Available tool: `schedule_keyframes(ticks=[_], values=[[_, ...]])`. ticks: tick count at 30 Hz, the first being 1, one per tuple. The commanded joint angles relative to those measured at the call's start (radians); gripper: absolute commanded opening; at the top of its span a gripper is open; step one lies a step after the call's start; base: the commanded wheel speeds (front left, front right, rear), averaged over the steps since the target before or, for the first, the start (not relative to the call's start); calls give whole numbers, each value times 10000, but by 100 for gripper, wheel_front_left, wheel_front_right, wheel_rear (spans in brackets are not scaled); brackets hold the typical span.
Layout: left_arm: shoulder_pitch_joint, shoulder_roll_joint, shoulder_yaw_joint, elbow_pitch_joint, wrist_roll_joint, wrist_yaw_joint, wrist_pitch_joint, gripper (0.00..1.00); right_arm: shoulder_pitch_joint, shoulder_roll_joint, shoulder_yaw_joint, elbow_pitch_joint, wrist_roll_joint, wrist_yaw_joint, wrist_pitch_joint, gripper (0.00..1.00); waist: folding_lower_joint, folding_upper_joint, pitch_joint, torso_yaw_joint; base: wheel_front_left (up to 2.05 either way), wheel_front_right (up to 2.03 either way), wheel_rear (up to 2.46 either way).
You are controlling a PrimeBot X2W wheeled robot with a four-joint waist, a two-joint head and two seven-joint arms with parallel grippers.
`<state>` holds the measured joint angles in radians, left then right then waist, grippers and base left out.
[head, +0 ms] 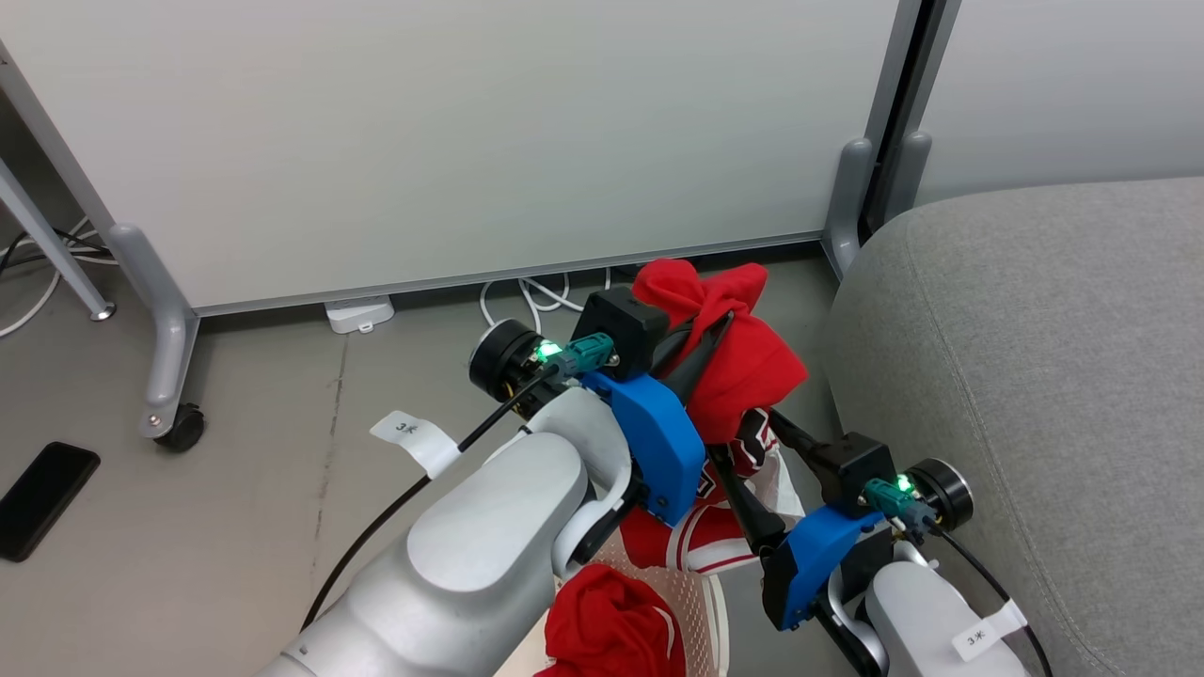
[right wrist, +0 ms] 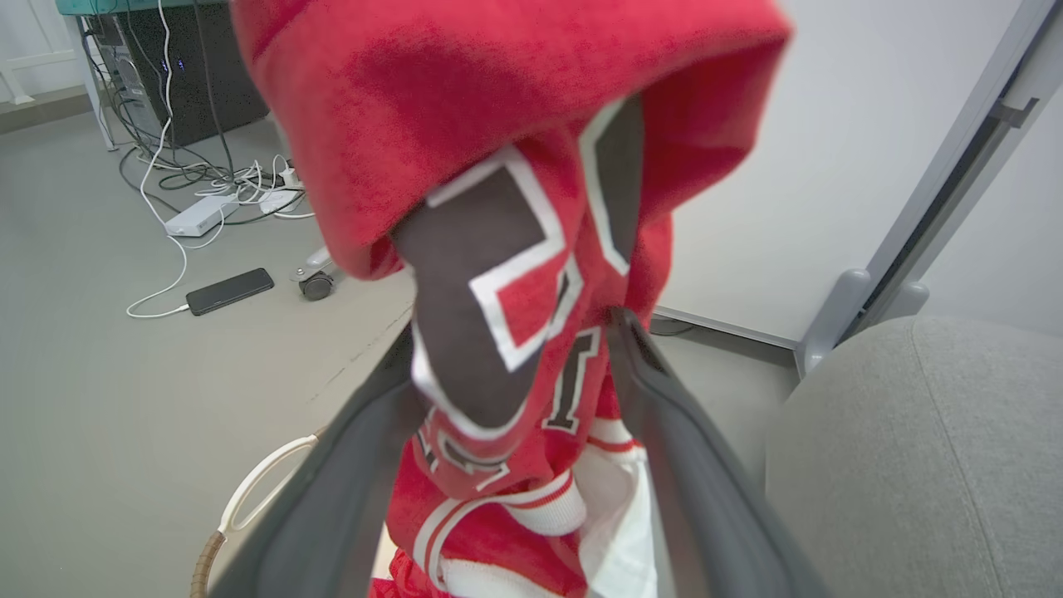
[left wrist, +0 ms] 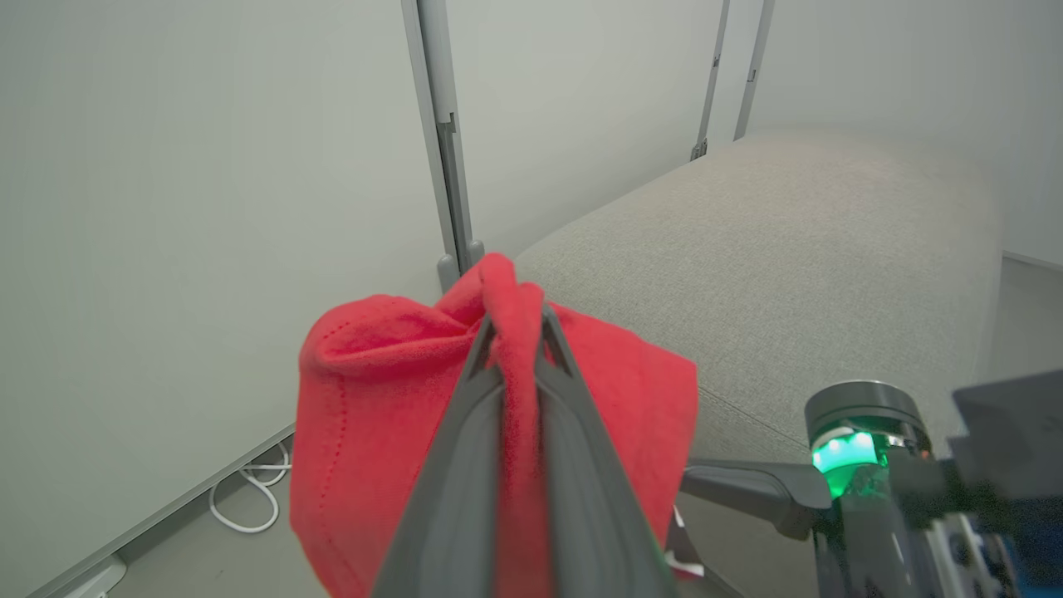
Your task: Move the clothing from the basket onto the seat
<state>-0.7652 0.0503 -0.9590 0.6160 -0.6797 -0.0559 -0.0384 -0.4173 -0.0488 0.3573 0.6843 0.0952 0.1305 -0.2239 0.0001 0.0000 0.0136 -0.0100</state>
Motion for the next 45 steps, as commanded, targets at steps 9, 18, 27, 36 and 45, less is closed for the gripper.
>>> schedule_keyframes(ticks=[9, 18, 27, 36, 45], values=[[-187, 5, -342, -144, -301, 110, -98, 0, -877, -28, 374, 1194, 630, 5, -169, 0, -1, 0, -82, 119, 0, 0, 0], [-260, 5, -396, 69, -391, 182, -177, 0, -1124, -28, 555, 1521, 1066, 5, -338, 0, -1, 0, -102, 20, 0, 0, 0], [-312, 82, -451, 276, -321, 237, -256, 0, -1229, -28, 571, 1641, 1164, 5, -412, 0, -1, 0, -83, -28, 0, 0, 0], [-343, 133, -490, 423, -395, 271, -228, 0, -1217, -28, 538, 1607, 1175, 5, -426, 0, -1, 0, -84, -96, 0, 0, 0], [-366, 126, -445, 468, -432, 383, -407, 100, -1142, -28, 534, 1528, 1108, 5, -431, 0, -1, 0, -101, -123, 0, 0, 0]])
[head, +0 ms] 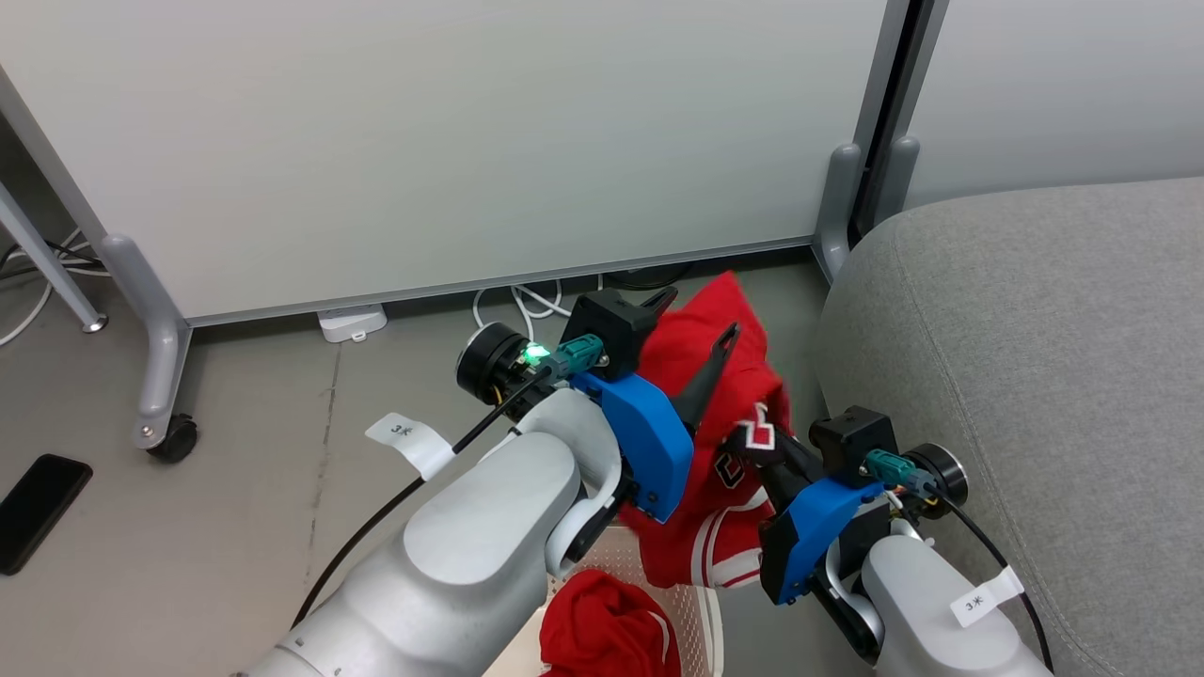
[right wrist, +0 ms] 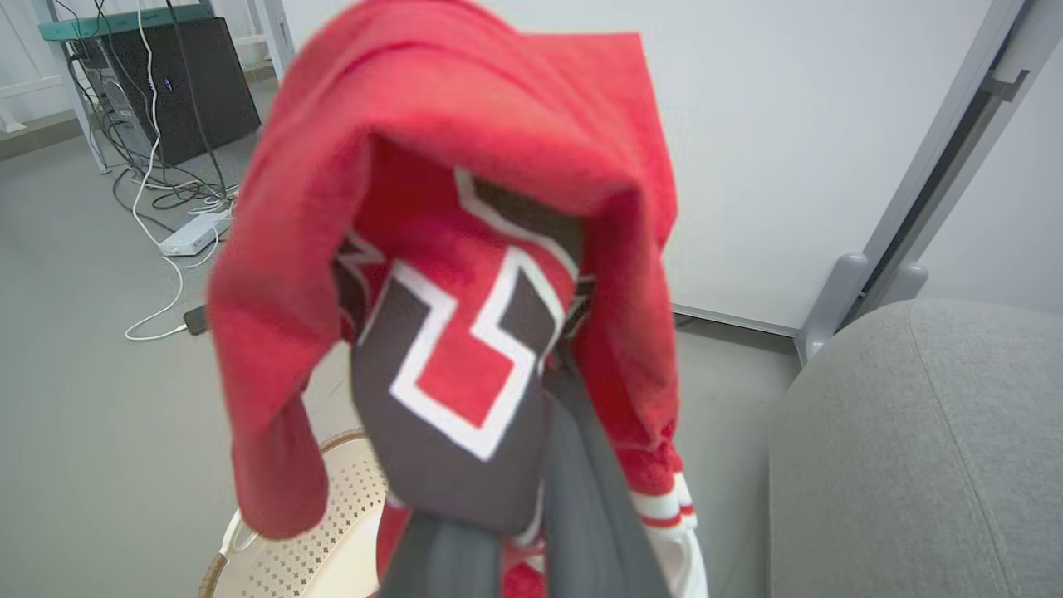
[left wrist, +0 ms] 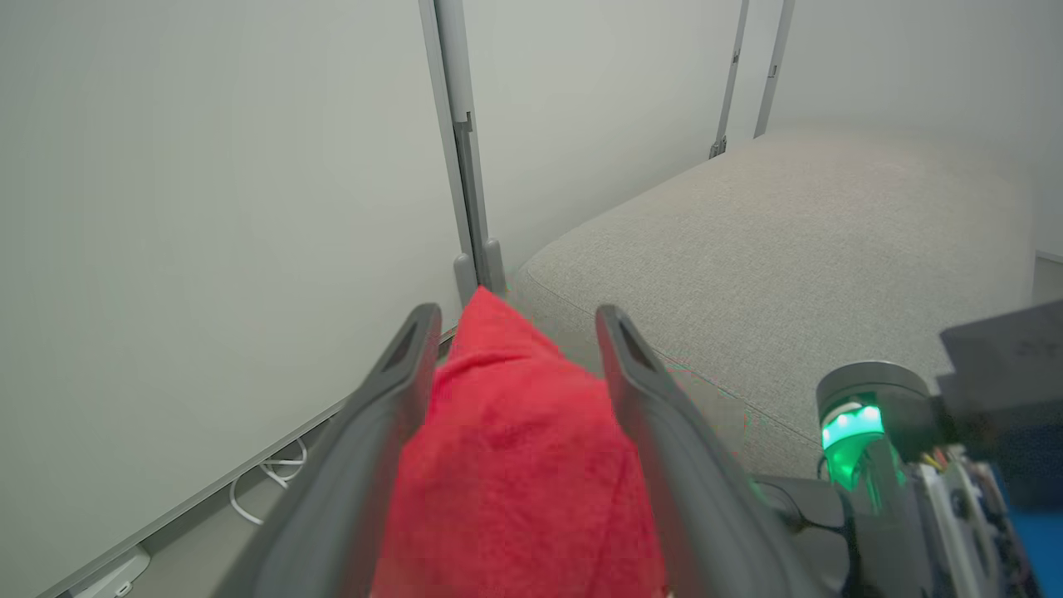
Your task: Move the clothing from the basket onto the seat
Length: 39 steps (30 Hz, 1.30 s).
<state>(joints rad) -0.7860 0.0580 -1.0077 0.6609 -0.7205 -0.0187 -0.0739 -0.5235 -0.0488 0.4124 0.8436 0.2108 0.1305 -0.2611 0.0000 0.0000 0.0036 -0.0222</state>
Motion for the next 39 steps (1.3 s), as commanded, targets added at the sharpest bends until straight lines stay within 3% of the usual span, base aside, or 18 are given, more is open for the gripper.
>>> schedule_keyframes(ticks=[1, 12, 20, 30, 39], values=[[-164, 49, 41, 23, -21, 33, -82, 100, -80, -28, -29, -72, -63, 5, -59, 0, 0, 0, -1, -2, 0, 0, 0], [513, 334, 515, -81, -281, 321, -1207, 100, -49, -28, -293, -186, -119, 5, -59, 0, 0, 0, 13, -23, 0, 0, 0], [1900, 1121, 1190, -752, -109, 382, -1902, 100, 4, -27, -812, -402, -369, 5, -59, 0, 0, 0, 71, -77, 0, 0, 0], [4839, 1790, 3622, -3272, 1694, 274, -1922, 100, 234, -25, -876, -811, -336, 5, -58, 0, 0, 0, 145, -389, 0, 0, 0], [6902, 1421, 5721, -4354, 3042, -168, -1924, 100, 317, -25, -573, -1129, -162, 5, -19, 0, 0, 0, 99, -700, 0, 0, 0]])
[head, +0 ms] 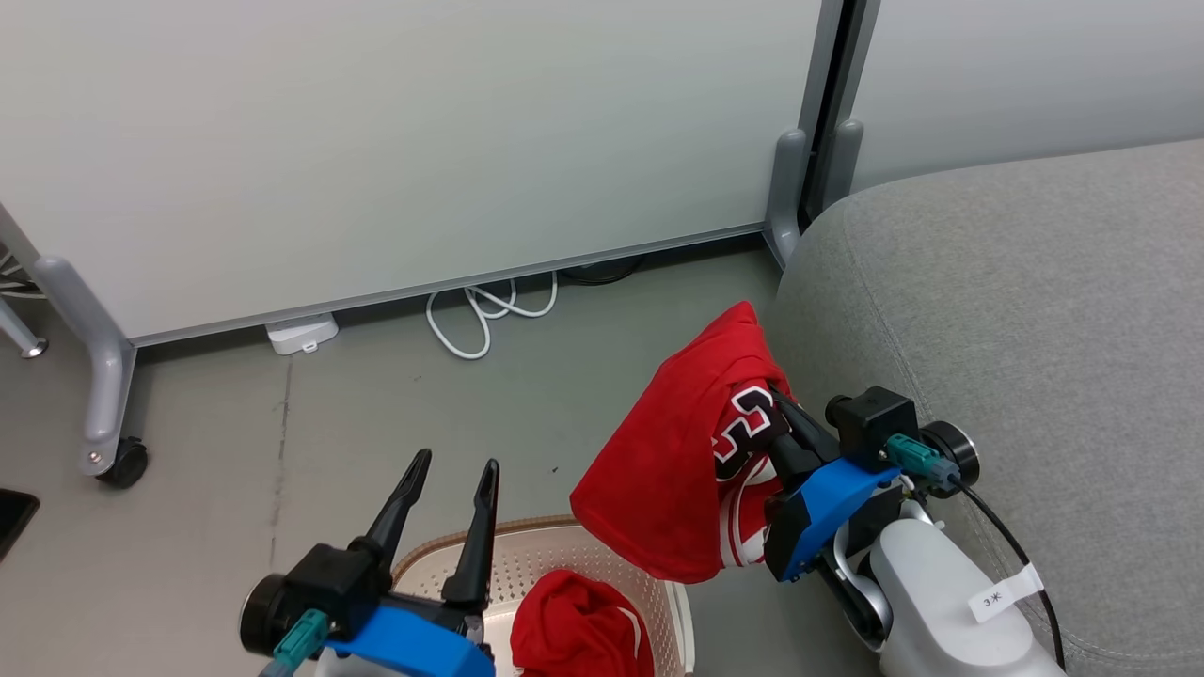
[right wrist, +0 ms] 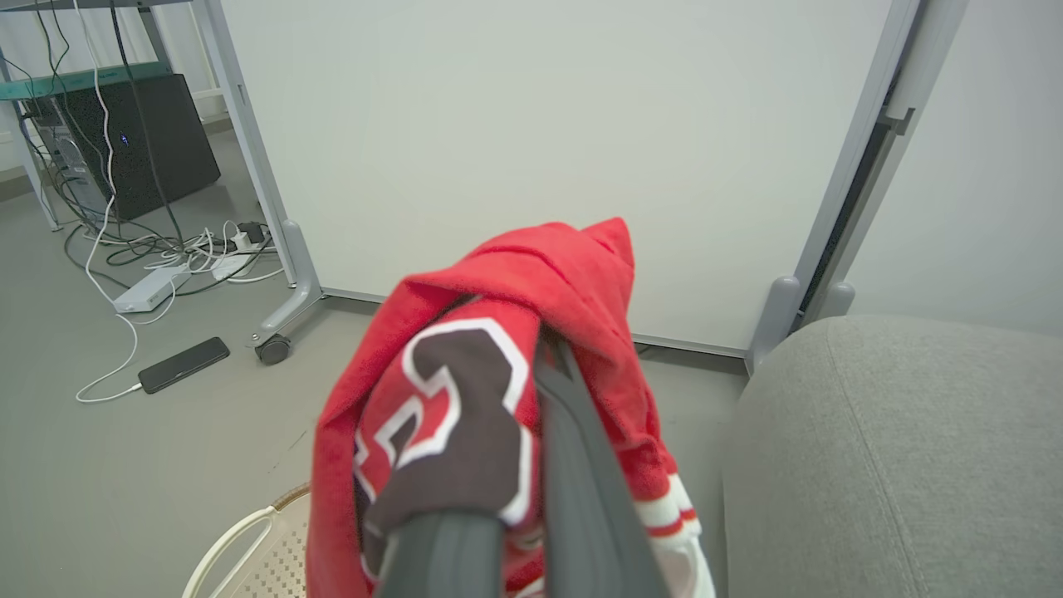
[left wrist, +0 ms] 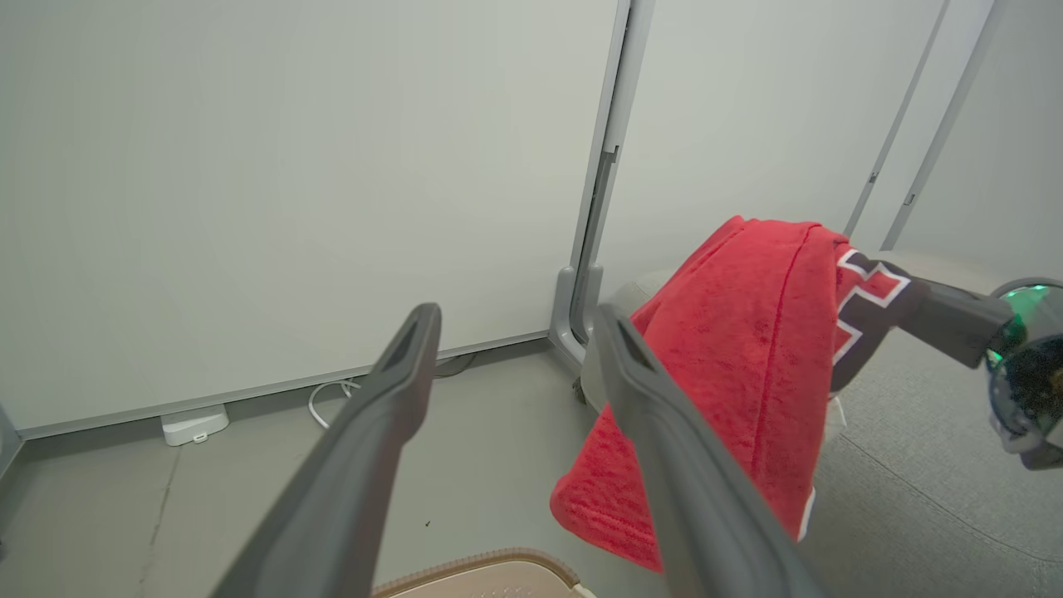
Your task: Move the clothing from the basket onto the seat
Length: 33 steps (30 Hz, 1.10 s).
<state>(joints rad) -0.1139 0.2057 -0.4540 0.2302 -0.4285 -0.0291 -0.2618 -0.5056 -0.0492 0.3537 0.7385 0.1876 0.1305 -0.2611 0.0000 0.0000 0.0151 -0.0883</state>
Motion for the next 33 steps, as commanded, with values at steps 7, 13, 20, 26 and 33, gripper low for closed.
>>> schedule_keyframes(ticks=[7, 13, 20, 26, 33], values=[[726, -478, 1106, -68, 832, -462, -46, 100, 212, -23, -101, -266, 74, 5, 58, 0, 0, 0, -16, -339, 0, 0, 0], [786, -689, 1535, 8, 1275, -687, -46, 100, 211, -23, 22, -499, 164, 5, 113, 0, 0, 0, 136, -1017, 0, 0, 0], [563, -802, 2122, -96, 1589, -853, -48, 100, 237, -22, 222, -795, 297, 5, 210, 0, 0, 0, 467, -2231, 0, 0, 0], [356, -798, 2505, -198, 1817, -931, -47, 100, 299, -22, 202, -1050, 353, 5, 276, 0, 0, 0, 826, -3104, 0, 0, 0], [435, -740, 2734, -217, 1957, -977, -47, 100, 439, -20, 333, -1457, 610, 5, 253, 0, 0, 0, 1006, -3969, 0, 0, 0]])
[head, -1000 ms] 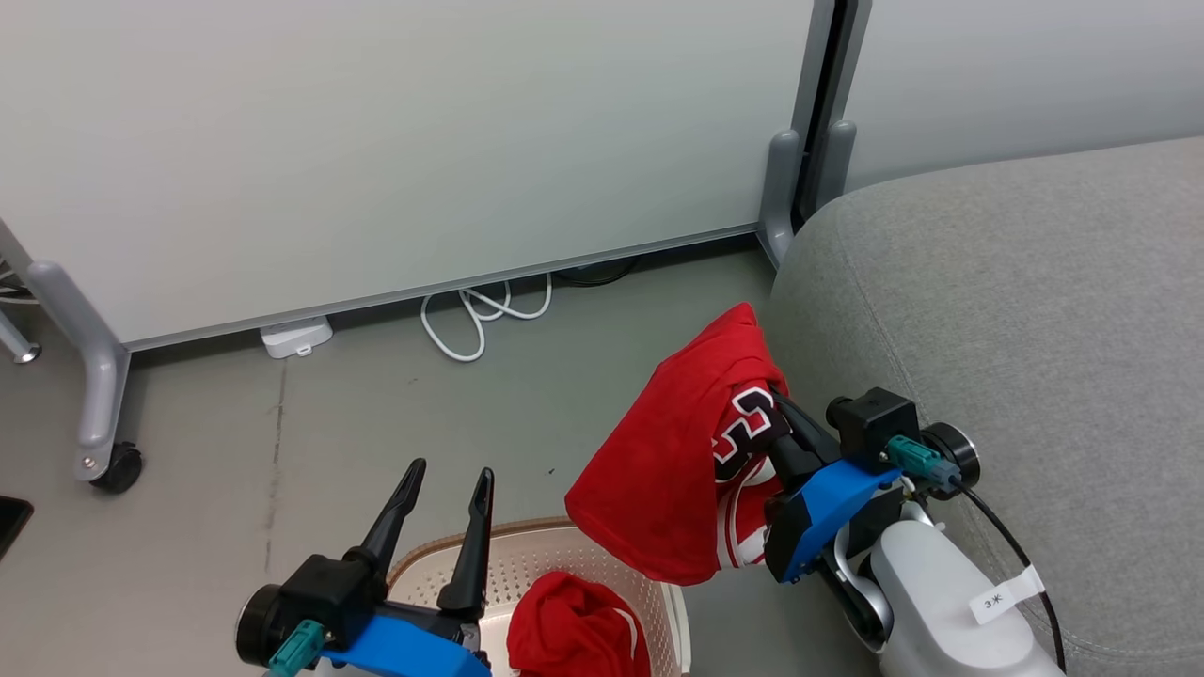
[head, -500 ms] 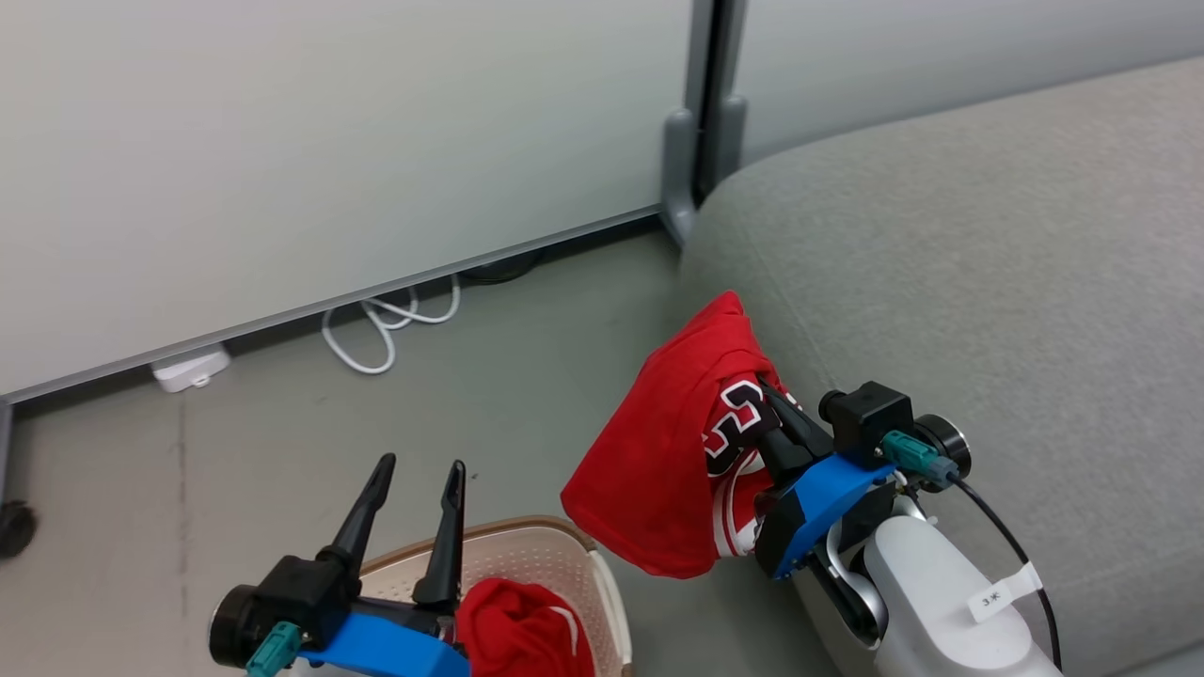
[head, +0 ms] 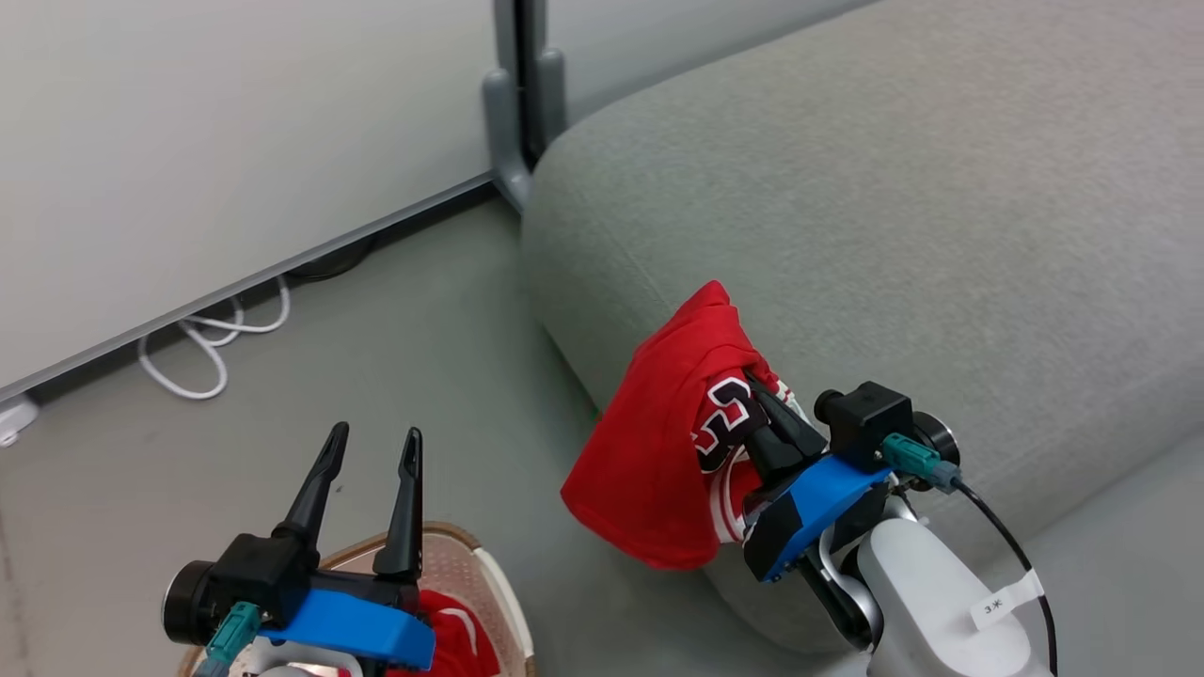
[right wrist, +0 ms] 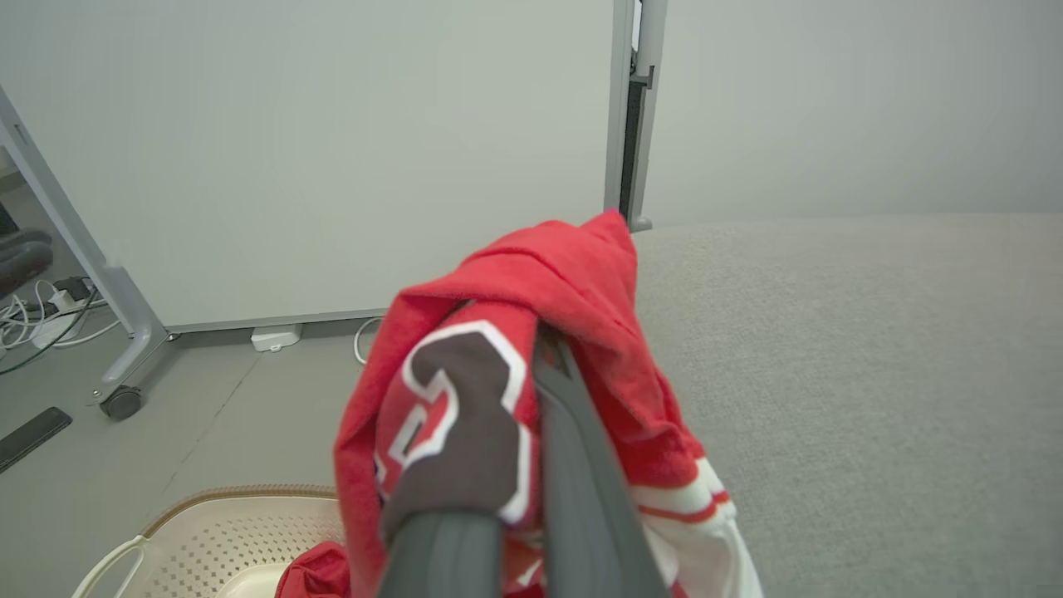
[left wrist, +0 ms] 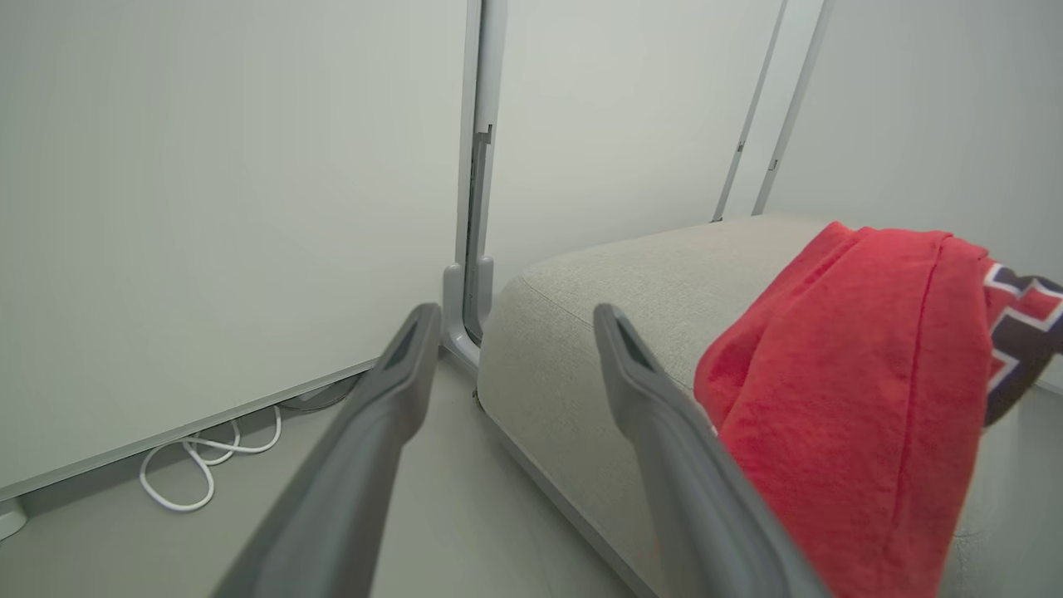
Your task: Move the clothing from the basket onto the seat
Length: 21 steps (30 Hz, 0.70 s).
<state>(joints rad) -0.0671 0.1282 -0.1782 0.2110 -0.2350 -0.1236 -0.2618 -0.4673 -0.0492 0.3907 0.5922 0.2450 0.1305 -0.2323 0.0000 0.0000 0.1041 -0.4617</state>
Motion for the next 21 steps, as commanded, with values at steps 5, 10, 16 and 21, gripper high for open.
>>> schedule_keyframes(ticks=[5, 10, 16, 21], values=[[-52, 107, 37, -64, 154, -54, -47, 100, 191, -17, -21, -289, 144, 5, -17, 0, 0, 0, 262, -745, 0, 0, 0], [-231, 158, -43, -49, 213, -78, -47, 100, 345, -14, -273, -493, 65, 5, -27, 0, 0, 0, 456, -876, 0, 0, 0], [-370, 243, -156, 44, 170, -61, -47, 100, 494, -16, -446, -677, 43, 5, -45, 0, 0, 0, 565, -904, 0, 0, 0], [-398, 285, -209, 32, 143, -67, -47, 100, 491, -16, -519, -763, 128, 5, 2, 0, 0, 0, 609, -898, 0, 0, 0]])
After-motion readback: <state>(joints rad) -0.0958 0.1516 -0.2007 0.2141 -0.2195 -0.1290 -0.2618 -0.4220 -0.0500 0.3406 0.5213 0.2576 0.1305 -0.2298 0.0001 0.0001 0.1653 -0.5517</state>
